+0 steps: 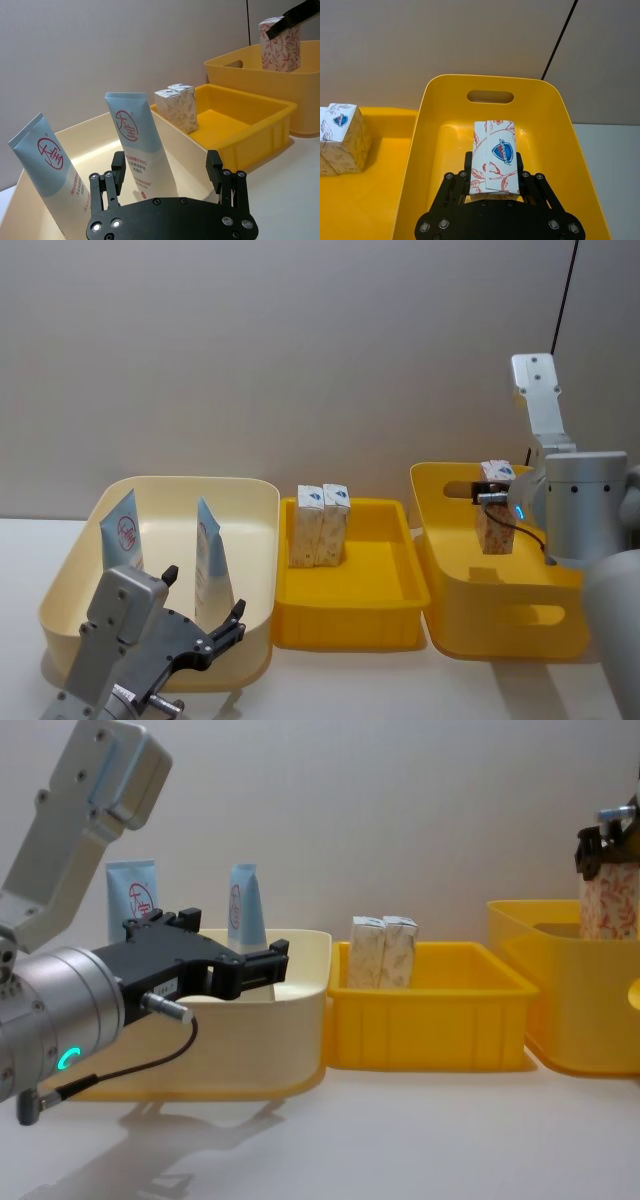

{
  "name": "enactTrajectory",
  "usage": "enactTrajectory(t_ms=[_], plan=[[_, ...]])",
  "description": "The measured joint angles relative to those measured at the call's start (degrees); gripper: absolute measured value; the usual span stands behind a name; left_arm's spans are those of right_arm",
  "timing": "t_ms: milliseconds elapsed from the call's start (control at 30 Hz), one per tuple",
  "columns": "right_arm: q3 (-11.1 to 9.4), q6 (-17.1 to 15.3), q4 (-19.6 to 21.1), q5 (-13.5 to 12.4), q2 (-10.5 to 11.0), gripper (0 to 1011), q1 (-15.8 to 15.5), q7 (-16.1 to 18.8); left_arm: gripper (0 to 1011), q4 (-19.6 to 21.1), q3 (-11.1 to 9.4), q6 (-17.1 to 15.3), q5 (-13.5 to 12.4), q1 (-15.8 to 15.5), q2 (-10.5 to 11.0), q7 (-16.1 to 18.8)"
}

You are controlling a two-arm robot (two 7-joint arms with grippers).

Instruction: Bimanual collaborative sorting of washing and personal care products

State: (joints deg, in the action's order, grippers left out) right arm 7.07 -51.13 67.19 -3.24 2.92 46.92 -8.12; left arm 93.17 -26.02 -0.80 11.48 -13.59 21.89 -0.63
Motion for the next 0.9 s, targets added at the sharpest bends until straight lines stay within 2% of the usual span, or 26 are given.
enactTrajectory(t_ms=[467,900], plan=[[-0.09,-0.30,-0.12,-0.01,-0.07,432,0.00,-0.01,1002,0.00,0.00,0.00,0.00,0.00,0.00,0.00],[-0.14,-0.39,-0.15,-0.01,-0.09,833,0.00,0.00,1002,0.00,0.00,0.00,0.00,0.00,0.00,0.00]])
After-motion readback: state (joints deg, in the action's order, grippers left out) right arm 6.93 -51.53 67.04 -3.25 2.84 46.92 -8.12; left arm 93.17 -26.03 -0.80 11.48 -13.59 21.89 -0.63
